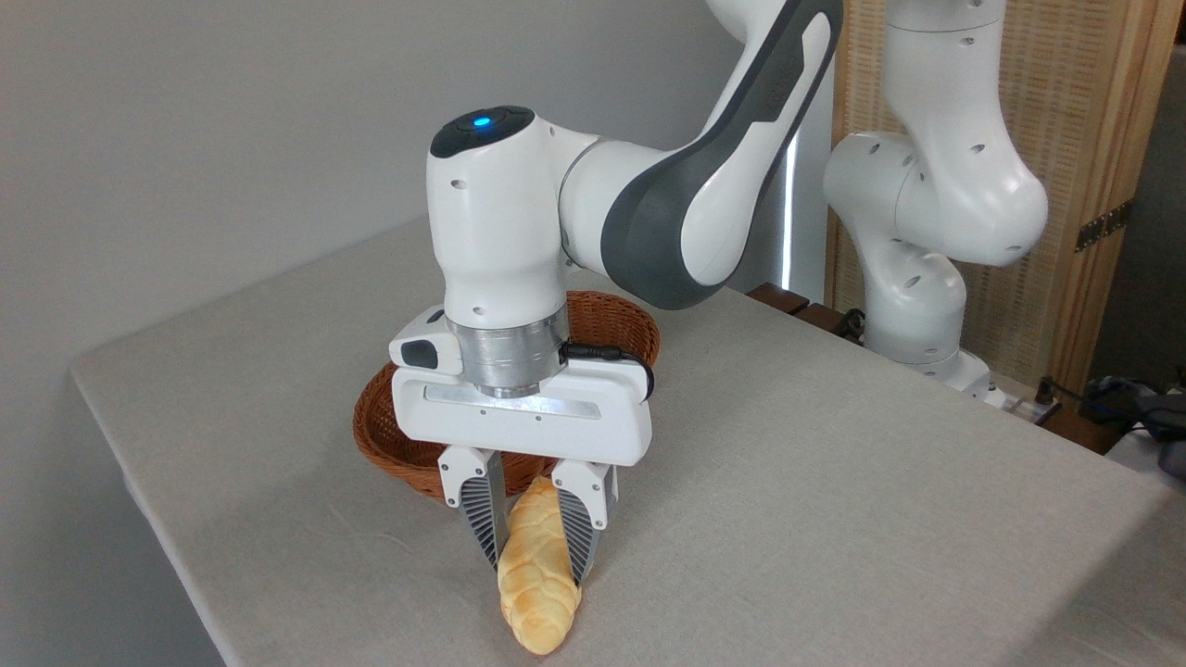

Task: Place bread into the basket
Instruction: 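Position the gripper fingers around the middle of the bread roll, then close the gripper on the bread roll and lift it, then carry the held bread roll over the wicker basket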

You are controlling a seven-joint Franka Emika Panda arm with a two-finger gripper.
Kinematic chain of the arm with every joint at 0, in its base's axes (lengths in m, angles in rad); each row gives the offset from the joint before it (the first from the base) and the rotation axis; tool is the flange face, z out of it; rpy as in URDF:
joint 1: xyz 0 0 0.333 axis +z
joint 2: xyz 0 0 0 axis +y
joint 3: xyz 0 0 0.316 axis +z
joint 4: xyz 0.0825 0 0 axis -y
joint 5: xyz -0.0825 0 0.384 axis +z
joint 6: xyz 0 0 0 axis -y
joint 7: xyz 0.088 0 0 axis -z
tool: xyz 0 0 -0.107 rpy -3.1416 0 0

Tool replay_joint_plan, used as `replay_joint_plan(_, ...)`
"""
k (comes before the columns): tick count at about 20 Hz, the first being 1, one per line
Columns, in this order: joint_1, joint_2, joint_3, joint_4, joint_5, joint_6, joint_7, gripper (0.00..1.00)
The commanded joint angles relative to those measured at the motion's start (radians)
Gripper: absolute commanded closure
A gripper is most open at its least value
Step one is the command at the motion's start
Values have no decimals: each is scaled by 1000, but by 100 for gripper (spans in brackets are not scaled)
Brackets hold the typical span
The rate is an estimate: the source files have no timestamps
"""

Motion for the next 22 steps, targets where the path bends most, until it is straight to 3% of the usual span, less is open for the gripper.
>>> replay_joint_plan(1, -8, -5, 4, -9, 17, 5, 12, 44)
replay_joint_plan(7, -3, -20, 18, 12, 8, -14, 73, 46)
replay_joint_plan(12, -2, -28, 70, 176, -2, -244, 216, 46)
replay_joint_plan(15, -5, -41, 81, 260, -50, -337, 219, 45)
replay_joint_plan(17, -13, -61, 62, 293, -67, -409, 211, 45)
replay_joint_plan(22, -28, -141, -91, 288, -72, -528, 201, 42)
